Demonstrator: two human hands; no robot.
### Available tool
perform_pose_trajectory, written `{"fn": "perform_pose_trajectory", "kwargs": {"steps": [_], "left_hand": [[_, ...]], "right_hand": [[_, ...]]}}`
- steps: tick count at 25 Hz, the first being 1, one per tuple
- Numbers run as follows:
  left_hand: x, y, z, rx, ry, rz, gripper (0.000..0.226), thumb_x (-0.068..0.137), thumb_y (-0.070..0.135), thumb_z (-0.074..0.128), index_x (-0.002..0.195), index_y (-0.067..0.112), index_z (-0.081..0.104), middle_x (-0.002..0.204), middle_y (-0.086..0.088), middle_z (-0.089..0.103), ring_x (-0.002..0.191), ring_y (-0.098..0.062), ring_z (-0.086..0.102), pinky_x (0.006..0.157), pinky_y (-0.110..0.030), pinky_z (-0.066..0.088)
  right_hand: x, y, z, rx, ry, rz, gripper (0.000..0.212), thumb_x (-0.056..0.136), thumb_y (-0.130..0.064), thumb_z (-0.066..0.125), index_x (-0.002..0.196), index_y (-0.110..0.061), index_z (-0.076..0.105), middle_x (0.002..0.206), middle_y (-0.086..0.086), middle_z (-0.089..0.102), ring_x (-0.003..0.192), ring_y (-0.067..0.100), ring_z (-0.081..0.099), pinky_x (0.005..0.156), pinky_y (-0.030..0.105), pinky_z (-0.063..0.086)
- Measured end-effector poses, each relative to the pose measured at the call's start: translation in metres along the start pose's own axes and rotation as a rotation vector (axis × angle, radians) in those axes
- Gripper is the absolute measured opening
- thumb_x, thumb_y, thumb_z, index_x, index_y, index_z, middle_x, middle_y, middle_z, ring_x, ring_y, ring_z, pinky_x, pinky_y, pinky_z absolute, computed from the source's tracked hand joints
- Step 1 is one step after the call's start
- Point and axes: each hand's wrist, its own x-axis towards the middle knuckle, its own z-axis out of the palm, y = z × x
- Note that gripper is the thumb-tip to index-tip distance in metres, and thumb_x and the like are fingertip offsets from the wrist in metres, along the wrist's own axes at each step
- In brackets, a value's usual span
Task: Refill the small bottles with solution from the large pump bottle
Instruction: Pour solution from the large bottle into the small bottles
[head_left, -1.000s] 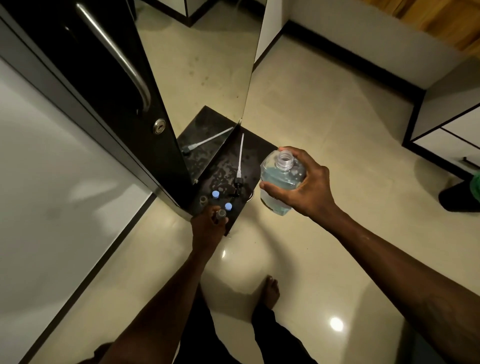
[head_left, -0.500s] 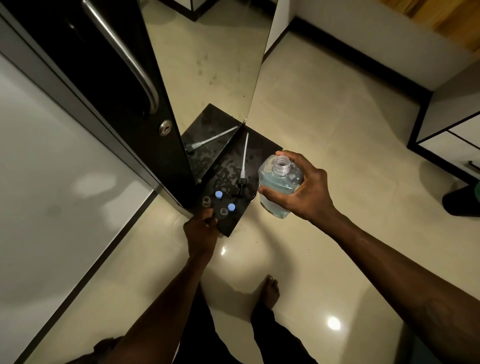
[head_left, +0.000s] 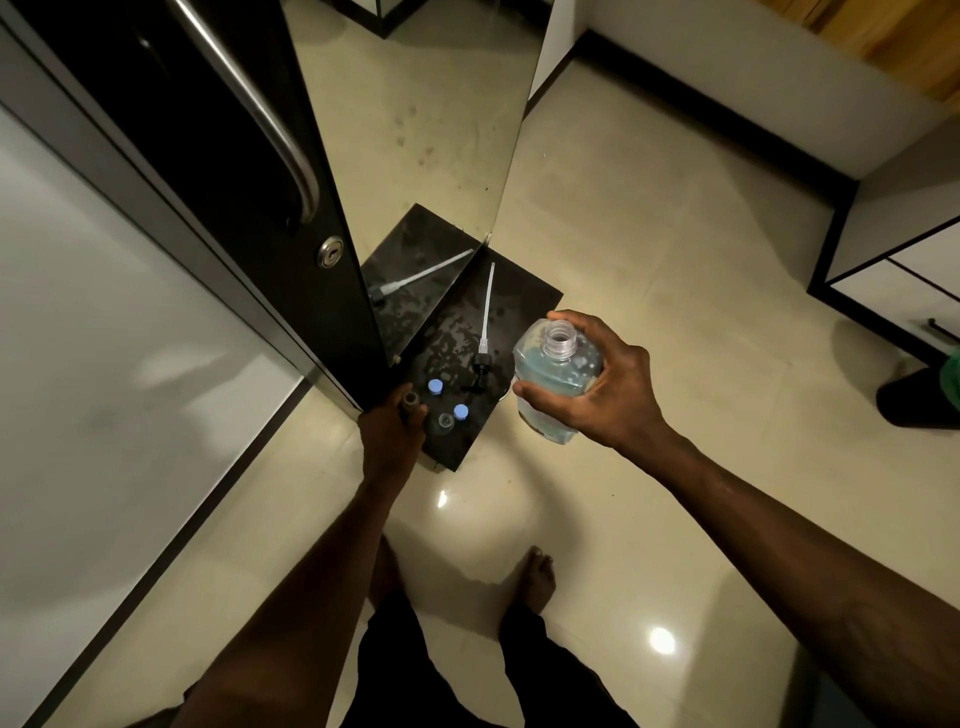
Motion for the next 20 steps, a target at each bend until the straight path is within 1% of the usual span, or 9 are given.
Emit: {"fn": "perform_pose_trajectory", "kwargs": {"steps": [3,5,7,9,11,14,16,18,20], "left_hand": [[0.0,0.004,-0.007,-0.033,0.018,-0.006,0.036,0.092,0.045,0.066,0.095,0.01,0.069,0.082,0.004,0.069,0.073,0.008,0.06,0.067,-0.005,0.046],[-0.002,0.018,-0.017,-0.043,0.038,0.002,0.032,0.093,0.032,0.073,0.111,0.006,0.069,0.089,0.005,0.07,0.078,0.008,0.061,0.065,-0.003,0.046],[-0.004,0.042,-0.031,-0.049,0.042,0.004,0.043,0.09,0.027,0.078,0.123,0.005,0.064,0.093,0.007,0.069,0.077,0.005,0.063,0.063,0.0,0.044],[-0.006,0.074,-0.047,-0.077,0.022,0.025,0.044,0.085,0.031,0.082,0.119,0.01,0.063,0.091,0.009,0.069,0.07,0.009,0.063,0.059,-0.003,0.047],[-0.007,0.105,-0.061,-0.084,-0.014,0.054,0.038,0.083,0.033,0.083,0.109,0.016,0.064,0.088,0.009,0.069,0.071,0.007,0.065,0.058,-0.005,0.049],[-0.006,0.142,-0.077,-0.08,0.005,0.107,0.033,0.077,0.033,0.087,0.101,0.02,0.068,0.084,0.011,0.071,0.072,0.005,0.069,0.062,-0.007,0.052],[-0.004,0.165,-0.088,-0.06,0.025,0.172,0.031,0.077,0.037,0.087,0.102,0.027,0.071,0.082,0.017,0.072,0.072,0.008,0.068,0.071,-0.015,0.056],[0.0,0.188,-0.097,-0.068,0.006,0.23,0.033,0.078,0.04,0.084,0.108,0.032,0.073,0.085,0.019,0.072,0.078,0.007,0.068,0.078,-0.024,0.06],[0.004,0.209,-0.104,-0.065,-0.018,0.291,0.039,0.079,0.044,0.082,0.115,0.032,0.073,0.092,0.018,0.073,0.084,0.005,0.068,0.08,-0.026,0.06]], "right_hand": [[-0.001,-0.004,-0.005,-0.003,-0.006,-0.002,0.08,0.065,-0.034,0.099,0.133,-0.014,0.062,0.12,-0.002,0.071,0.106,0.012,0.069,0.095,0.019,0.055],[0.0,-0.01,-0.007,-0.004,-0.006,0.005,0.08,0.064,-0.035,0.099,0.133,-0.017,0.062,0.121,-0.005,0.071,0.106,0.01,0.069,0.095,0.016,0.053],[0.003,-0.021,-0.012,-0.001,-0.002,0.012,0.08,0.064,-0.038,0.099,0.133,-0.022,0.061,0.12,-0.01,0.071,0.106,0.005,0.069,0.094,0.014,0.053],[0.007,-0.035,-0.02,-0.007,-0.002,0.003,0.08,0.064,-0.041,0.098,0.133,-0.026,0.06,0.12,-0.013,0.071,0.106,0.004,0.069,0.095,0.02,0.055],[0.011,-0.049,-0.03,-0.035,0.004,-0.024,0.081,0.063,-0.044,0.098,0.132,-0.028,0.058,0.12,-0.014,0.07,0.104,0.006,0.07,0.095,0.028,0.057],[0.014,-0.066,-0.044,-0.072,0.008,-0.053,0.082,0.063,-0.049,0.095,0.132,-0.029,0.054,0.121,-0.013,0.069,0.101,0.01,0.071,0.092,0.035,0.058],[0.015,-0.076,-0.055,-0.102,0.021,-0.064,0.082,0.062,-0.051,0.093,0.131,-0.031,0.054,0.119,-0.012,0.07,0.1,0.014,0.071,0.091,0.037,0.059],[0.017,-0.084,-0.066,-0.15,0.034,-0.072,0.081,0.062,-0.052,0.093,0.13,-0.032,0.054,0.117,-0.013,0.071,0.098,0.013,0.072,0.091,0.036,0.058],[0.019,-0.094,-0.08,-0.203,0.061,-0.083,0.08,0.063,-0.052,0.093,0.13,-0.034,0.055,0.115,-0.014,0.072,0.095,0.012,0.071,0.092,0.03,0.056]]}}
